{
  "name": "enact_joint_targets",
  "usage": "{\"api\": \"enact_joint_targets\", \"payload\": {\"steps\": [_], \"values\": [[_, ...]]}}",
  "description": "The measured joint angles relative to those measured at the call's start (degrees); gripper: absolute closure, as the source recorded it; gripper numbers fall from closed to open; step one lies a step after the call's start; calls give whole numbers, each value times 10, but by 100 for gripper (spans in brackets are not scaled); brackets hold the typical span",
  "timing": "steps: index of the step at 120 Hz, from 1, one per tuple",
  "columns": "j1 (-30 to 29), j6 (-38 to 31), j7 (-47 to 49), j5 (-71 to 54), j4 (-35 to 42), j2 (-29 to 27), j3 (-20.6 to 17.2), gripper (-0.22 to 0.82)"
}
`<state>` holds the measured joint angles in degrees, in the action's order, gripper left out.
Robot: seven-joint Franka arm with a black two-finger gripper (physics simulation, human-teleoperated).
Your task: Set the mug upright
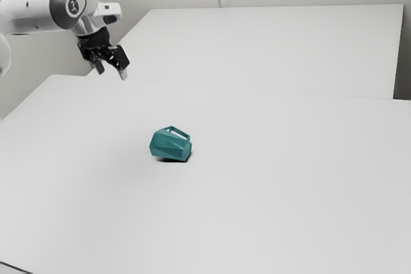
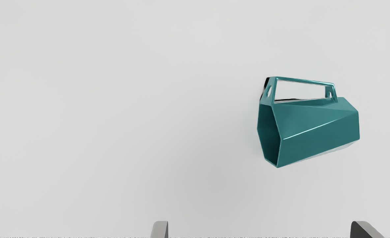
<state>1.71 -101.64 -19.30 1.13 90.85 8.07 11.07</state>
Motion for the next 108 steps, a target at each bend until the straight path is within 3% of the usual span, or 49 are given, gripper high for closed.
{"api": "enact_joint_targets", "payload": {"steps": [16, 34, 62, 108], "values": [[7, -9, 2, 18, 23, -13, 5, 0], [-10, -45, -6, 107, 122, -39, 19, 0], [-24, -80, -13, 202, 201, -42, 52, 0], [-20, -97, -35, 330, 246, -4, 54, 0]]}}
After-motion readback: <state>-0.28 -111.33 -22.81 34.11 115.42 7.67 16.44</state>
